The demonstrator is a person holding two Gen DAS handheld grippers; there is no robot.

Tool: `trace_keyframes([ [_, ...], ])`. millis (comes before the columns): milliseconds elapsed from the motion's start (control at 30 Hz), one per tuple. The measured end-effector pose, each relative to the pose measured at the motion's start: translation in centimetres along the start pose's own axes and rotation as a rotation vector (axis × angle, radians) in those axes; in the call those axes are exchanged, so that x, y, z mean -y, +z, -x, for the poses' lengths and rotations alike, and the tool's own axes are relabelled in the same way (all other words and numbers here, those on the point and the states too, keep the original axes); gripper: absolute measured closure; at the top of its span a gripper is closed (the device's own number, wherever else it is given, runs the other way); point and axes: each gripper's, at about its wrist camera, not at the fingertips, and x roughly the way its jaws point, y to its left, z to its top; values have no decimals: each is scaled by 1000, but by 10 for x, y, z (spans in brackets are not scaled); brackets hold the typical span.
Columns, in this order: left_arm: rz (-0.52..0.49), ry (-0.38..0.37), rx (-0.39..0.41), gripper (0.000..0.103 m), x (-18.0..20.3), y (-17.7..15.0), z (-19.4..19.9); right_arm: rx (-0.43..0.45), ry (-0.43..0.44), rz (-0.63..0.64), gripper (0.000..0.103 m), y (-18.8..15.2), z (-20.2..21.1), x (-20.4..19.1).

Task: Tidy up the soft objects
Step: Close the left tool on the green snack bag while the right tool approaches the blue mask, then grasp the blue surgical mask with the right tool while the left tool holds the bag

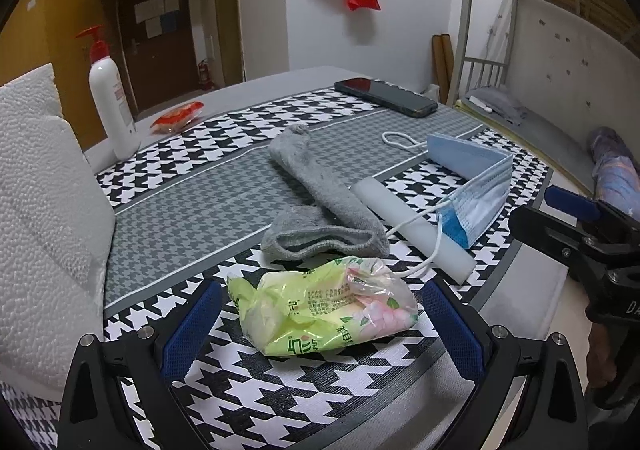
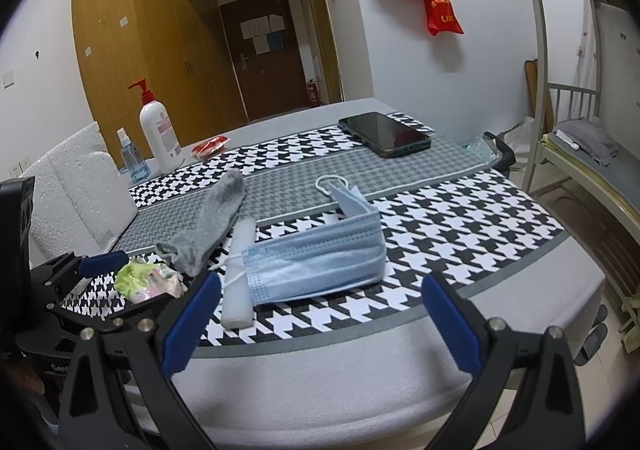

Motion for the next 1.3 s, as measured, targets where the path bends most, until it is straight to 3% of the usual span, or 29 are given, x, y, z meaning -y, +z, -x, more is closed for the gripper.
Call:
trace_keyframes([
  [133,-1,5,-12,24,0,-2,-1,-7,1,0,1,0,-3,0],
  [200,6,11,-9,28,-1,-2,-1,-8,2,2,1,0,-5,0],
  [900,37,-8,4,30,-6,-6,2,-78,-42,2,2,17,-43,4],
  [1067,34,-7,2,30,-6,-5,1,-109,-47,15,14,15,-50,7],
  [1300,36,-7,0,30,-6,-5,0,-117,-41,32,49,15,-51,9],
])
